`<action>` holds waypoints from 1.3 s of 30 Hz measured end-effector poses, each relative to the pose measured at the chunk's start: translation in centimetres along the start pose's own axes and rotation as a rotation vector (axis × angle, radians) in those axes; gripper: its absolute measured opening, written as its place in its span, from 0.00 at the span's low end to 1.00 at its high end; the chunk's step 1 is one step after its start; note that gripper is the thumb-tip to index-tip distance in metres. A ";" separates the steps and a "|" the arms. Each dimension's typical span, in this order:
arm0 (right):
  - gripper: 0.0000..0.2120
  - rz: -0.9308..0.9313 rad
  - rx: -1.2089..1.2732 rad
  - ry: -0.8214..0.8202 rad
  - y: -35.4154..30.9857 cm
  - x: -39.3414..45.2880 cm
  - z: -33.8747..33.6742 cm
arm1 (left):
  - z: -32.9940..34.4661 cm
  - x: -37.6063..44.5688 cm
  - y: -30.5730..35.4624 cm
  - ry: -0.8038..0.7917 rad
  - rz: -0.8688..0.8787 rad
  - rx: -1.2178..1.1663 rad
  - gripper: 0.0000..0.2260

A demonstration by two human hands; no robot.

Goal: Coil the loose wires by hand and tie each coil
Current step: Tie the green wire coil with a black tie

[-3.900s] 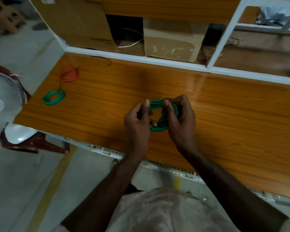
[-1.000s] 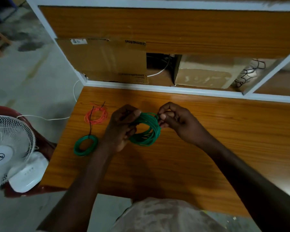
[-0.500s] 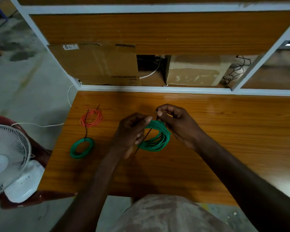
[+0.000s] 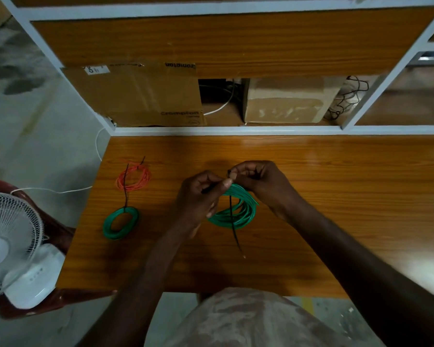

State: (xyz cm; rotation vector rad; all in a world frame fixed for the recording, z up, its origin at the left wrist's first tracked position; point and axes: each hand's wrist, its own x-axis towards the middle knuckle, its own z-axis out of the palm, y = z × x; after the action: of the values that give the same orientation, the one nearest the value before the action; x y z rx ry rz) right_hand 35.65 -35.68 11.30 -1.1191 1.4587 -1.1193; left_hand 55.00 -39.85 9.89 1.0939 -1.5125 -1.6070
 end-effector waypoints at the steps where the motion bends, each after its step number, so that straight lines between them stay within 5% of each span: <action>1: 0.06 -0.029 -0.067 0.017 -0.2 0.0 -0.2 | 0.0 0.1 -0.1 0.037 0.005 -0.003 0.10; 5: 0.10 -0.285 -0.411 0.132 -1.0 -1.8 -1.0 | 0.0 0.8 -0.2 0.175 -0.013 -0.078 0.07; 9: 0.19 -0.597 -0.662 -0.028 -1.3 -5.1 -1.3 | -0.5 1.3 0.1 0.219 -0.050 -0.101 0.14; 19: 0.12 -0.712 -0.819 -0.167 1.3 -6.6 0.5 | 0.2 2.1 -0.9 0.255 -0.062 -0.191 0.07; 22: 0.10 -0.595 -0.644 -0.065 1.3 -7.1 1.2 | 0.6 2.0 -1.1 0.259 -0.044 -0.143 0.06; 25: 0.06 -0.285 -0.165 0.123 -0.1 -7.2 1.8 | 1.3 1.7 -1.3 0.258 -0.005 -0.071 0.06; 28: 0.06 -0.212 0.051 0.280 -2.0 -6.2 1.5 | 2.2 1.6 -1.3 0.272 0.048 0.053 0.07; 39: 0.04 -0.074 -0.181 0.467 -1.6 -4.1 1.4 | 3.4 2.1 -0.7 0.254 0.076 0.065 0.06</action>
State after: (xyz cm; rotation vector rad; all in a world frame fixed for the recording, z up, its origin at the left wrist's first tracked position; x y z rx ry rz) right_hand 37.79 -32.04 13.32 -1.0856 1.9232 -1.3862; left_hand 51.11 -40.20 8.80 1.2116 -1.4269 -1.3199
